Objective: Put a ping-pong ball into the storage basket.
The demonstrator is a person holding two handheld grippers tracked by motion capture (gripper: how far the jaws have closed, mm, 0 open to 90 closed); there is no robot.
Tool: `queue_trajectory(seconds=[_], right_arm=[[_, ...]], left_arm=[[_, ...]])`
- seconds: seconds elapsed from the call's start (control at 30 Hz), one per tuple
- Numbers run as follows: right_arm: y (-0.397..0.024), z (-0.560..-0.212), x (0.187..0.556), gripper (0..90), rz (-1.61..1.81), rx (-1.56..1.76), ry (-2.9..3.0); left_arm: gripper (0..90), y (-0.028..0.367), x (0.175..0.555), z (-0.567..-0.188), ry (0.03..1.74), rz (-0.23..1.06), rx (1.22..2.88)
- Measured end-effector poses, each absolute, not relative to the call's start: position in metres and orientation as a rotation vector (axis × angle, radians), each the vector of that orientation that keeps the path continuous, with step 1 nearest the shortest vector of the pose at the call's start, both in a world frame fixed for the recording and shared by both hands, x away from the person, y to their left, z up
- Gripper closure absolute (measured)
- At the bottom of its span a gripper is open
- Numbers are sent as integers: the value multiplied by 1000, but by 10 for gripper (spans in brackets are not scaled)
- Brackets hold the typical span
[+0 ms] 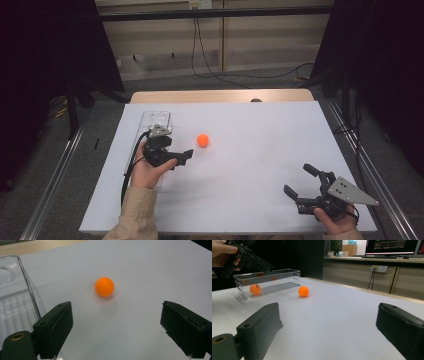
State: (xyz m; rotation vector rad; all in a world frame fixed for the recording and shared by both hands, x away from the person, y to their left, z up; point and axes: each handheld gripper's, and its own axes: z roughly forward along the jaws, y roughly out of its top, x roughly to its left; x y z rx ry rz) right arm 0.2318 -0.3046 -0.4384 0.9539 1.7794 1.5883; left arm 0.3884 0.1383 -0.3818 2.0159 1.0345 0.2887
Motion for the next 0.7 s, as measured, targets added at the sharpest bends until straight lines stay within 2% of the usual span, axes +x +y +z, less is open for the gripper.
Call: queue_trajectory(seconds=[0.7], right_arm=[[-305,-438,233,48,1593,958,1775]], left_arm=[[108,116,394,-388,1024,284,2020]])
